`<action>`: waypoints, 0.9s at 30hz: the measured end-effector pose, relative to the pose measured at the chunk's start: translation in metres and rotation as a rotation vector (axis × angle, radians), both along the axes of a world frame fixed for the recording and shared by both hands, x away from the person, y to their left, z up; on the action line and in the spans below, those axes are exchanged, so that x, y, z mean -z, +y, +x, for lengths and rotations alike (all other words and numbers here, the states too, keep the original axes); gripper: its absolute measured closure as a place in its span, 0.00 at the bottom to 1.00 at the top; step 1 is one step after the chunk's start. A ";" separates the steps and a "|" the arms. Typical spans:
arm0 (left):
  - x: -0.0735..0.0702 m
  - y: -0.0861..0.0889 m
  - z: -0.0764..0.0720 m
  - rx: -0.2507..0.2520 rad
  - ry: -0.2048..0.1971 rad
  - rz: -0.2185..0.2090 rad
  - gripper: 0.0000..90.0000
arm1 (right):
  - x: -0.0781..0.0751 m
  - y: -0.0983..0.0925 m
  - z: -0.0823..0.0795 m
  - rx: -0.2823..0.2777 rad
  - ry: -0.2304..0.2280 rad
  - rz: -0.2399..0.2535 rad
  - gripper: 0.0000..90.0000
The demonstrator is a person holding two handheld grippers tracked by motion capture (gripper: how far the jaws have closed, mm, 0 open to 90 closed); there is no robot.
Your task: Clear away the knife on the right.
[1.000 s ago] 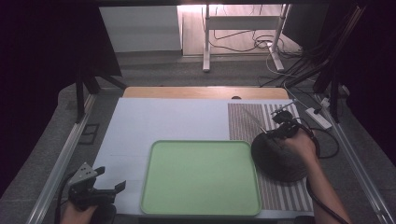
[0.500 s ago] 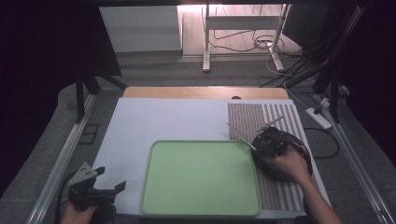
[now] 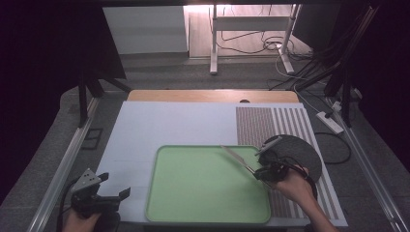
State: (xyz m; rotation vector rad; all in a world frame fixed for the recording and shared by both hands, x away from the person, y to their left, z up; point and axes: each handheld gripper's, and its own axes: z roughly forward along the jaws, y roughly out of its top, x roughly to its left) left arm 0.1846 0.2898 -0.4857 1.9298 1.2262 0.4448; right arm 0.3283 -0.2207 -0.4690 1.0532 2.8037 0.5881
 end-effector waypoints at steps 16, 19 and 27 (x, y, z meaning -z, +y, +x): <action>0.000 0.000 0.000 0.000 0.000 0.002 0.03 | 0.020 0.032 -0.038 -0.048 0.051 -0.041 0.89; 0.000 -0.001 0.000 0.000 0.000 0.005 0.03 | 0.024 0.035 -0.042 -0.074 0.034 -0.070 0.88; 0.000 -0.001 0.001 -0.003 0.003 0.008 0.03 | 0.008 0.038 -0.032 -0.077 0.013 0.018 0.76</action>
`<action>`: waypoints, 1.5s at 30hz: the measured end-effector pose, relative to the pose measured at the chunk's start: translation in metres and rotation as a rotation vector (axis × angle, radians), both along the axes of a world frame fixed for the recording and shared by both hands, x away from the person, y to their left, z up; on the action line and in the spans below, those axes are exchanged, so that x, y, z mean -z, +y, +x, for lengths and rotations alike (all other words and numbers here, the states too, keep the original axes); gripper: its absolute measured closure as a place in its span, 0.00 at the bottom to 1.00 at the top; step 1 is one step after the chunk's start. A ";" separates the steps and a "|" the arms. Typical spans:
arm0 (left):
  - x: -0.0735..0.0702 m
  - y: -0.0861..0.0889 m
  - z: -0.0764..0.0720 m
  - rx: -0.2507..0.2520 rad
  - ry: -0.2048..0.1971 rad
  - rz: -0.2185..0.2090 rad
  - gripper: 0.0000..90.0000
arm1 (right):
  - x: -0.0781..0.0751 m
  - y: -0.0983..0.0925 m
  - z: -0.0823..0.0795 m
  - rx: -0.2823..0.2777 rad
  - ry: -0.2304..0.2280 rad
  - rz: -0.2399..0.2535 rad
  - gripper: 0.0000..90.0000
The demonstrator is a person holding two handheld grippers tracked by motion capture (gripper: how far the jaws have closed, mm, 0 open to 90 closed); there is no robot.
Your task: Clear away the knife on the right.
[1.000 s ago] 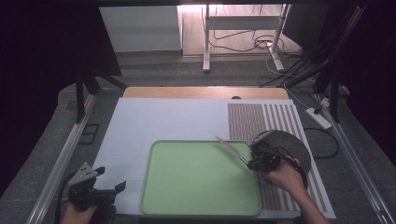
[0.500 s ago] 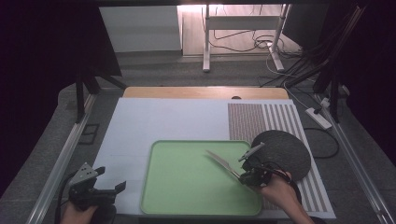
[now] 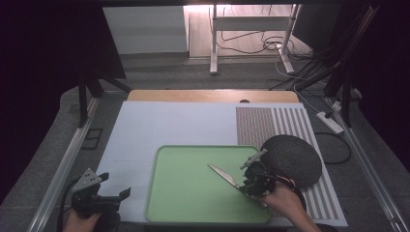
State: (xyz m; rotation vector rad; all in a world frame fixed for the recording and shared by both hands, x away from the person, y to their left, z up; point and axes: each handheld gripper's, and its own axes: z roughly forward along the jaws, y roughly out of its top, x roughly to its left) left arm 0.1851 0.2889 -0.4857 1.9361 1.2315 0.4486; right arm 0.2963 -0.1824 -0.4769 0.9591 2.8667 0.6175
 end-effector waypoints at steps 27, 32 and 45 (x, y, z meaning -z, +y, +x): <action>0.000 0.001 0.000 0.001 -0.003 -0.005 0.03 | 0.018 0.008 0.038 -0.067 -0.054 -0.108 1.00; 0.000 0.001 0.000 0.001 -0.003 -0.004 0.03 | 0.017 -0.005 0.037 -0.039 -0.048 -0.103 1.00; 0.000 0.000 0.000 0.010 -0.001 0.001 0.03 | 0.016 -0.020 0.039 -0.014 -0.021 -0.096 1.00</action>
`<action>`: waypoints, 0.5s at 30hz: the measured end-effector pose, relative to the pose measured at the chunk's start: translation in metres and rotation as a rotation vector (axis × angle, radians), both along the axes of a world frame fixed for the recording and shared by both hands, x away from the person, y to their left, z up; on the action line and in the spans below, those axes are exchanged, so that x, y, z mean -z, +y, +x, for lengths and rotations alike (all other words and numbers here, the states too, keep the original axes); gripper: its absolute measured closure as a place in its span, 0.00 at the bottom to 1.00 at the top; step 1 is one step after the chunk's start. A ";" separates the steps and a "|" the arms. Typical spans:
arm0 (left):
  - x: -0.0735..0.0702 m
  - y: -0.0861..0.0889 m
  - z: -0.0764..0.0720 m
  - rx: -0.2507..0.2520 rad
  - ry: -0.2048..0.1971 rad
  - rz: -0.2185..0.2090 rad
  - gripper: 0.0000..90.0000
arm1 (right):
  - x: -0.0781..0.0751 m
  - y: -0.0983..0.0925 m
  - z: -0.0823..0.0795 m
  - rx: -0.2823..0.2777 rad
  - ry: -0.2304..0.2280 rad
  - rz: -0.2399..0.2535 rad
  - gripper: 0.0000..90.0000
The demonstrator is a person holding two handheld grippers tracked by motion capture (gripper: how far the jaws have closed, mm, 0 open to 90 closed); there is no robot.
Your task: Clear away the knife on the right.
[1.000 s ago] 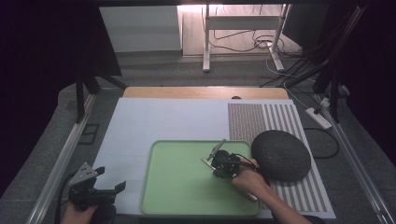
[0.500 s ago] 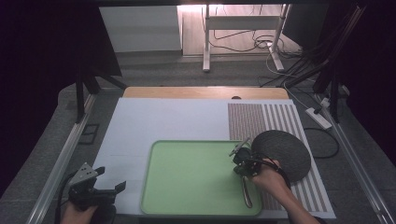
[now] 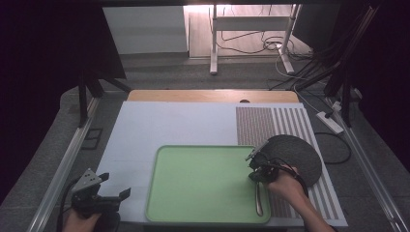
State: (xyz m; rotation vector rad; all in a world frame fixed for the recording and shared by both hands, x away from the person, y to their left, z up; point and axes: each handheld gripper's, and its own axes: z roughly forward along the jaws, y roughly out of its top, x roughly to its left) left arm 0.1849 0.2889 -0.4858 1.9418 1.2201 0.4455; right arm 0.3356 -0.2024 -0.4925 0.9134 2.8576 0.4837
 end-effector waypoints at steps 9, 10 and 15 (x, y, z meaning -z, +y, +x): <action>0.000 -0.001 0.000 0.005 0.001 0.010 0.03 | 0.000 -0.001 0.001 0.006 0.009 -0.003 1.00; 0.000 -0.001 0.000 0.005 0.002 0.009 0.03 | 0.000 -0.001 0.002 0.018 0.025 0.009 0.96; 0.000 -0.001 0.000 0.005 0.001 0.011 0.03 | -0.002 -0.001 0.003 0.026 0.023 0.040 0.87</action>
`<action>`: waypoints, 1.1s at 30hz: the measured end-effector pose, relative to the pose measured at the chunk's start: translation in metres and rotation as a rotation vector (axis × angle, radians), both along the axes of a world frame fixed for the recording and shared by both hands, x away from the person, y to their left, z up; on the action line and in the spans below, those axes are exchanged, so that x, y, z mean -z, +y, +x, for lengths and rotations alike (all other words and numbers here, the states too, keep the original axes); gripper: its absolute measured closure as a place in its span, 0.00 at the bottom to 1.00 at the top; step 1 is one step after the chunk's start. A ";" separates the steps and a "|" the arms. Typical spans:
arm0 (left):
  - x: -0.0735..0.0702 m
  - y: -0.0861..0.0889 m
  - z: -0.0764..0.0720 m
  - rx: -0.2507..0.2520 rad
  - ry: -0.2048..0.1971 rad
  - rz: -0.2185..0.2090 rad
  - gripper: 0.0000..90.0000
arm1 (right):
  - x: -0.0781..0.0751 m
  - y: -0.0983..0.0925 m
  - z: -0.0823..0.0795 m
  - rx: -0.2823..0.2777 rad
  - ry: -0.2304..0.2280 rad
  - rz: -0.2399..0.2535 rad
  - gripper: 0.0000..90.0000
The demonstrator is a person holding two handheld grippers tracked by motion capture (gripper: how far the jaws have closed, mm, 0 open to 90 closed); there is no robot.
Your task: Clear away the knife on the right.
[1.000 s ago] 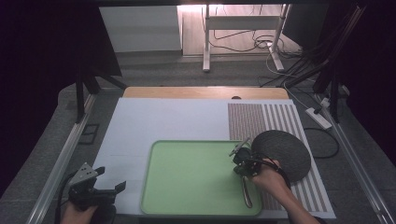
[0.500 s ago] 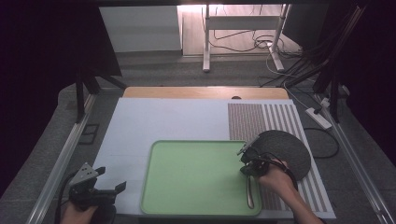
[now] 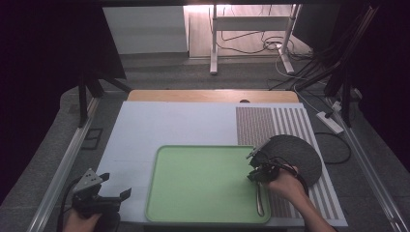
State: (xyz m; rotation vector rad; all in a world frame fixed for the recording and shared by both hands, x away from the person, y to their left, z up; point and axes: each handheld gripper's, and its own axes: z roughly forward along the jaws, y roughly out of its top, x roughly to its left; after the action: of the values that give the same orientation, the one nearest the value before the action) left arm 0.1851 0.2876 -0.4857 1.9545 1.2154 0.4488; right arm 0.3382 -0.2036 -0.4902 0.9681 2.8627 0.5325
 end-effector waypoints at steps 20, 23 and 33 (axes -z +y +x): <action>0.000 0.000 0.000 0.000 -0.001 0.002 0.03 | -0.005 0.008 0.000 0.039 -0.073 0.083 0.15; 0.000 0.000 0.000 -0.001 -0.001 0.001 0.03 | -0.005 0.007 0.000 0.023 -0.072 0.090 0.13; 0.000 0.000 0.000 0.000 -0.002 0.001 0.03 | -0.005 0.004 -0.002 -0.006 -0.129 0.125 0.01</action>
State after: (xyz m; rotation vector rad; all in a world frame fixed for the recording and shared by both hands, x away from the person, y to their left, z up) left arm 0.1848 0.2875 -0.4857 1.9544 1.2140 0.4521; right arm 0.3366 -0.1993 -0.4854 0.9061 2.7469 0.7541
